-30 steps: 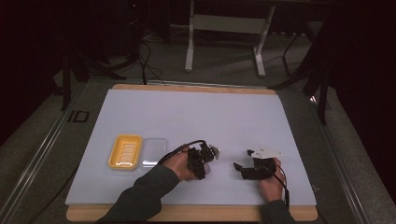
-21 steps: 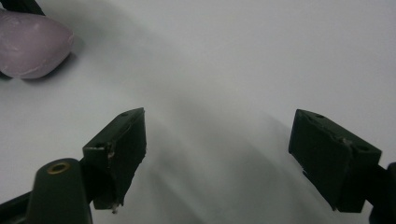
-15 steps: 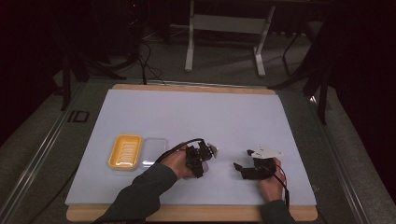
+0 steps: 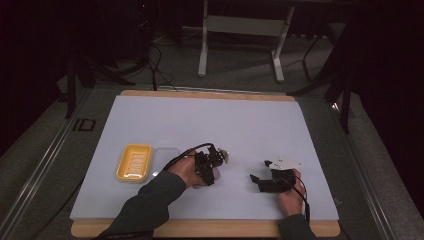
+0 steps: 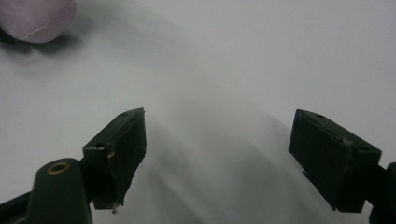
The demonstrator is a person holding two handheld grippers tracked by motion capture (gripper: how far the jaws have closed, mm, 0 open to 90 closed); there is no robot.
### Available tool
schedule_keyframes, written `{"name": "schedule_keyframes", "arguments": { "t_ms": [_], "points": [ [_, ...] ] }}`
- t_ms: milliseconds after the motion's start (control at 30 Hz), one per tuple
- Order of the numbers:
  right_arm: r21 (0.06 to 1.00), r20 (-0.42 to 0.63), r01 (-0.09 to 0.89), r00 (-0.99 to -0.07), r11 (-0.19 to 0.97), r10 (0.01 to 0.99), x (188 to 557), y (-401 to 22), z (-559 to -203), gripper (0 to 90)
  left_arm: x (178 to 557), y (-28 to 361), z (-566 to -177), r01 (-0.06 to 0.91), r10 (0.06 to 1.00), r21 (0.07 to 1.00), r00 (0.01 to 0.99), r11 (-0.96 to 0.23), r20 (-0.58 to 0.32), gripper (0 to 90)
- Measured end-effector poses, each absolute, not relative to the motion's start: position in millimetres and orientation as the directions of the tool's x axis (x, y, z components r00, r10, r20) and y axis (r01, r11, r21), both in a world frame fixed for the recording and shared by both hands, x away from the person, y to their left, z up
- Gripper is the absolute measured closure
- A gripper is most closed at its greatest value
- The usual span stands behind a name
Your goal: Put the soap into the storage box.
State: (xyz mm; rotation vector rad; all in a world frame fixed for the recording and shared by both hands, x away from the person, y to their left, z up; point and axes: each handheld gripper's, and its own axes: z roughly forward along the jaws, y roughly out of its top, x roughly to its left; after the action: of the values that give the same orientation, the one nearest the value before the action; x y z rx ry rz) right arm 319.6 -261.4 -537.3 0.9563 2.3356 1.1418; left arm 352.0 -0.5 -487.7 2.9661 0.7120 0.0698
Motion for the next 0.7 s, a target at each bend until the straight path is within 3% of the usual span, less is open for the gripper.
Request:
{"name": "schedule_keyframes", "arguments": {
  "t_ms": [700],
  "points": [
    [0.798,-0.033,0.410,-0.702,0.442,0.711,319.8,-261.6,-537.3,18.7,367.1,17.8,-474.2,0.499,0.505,0.110,0.862,-0.859,0.032,50.0]
  ]
}}
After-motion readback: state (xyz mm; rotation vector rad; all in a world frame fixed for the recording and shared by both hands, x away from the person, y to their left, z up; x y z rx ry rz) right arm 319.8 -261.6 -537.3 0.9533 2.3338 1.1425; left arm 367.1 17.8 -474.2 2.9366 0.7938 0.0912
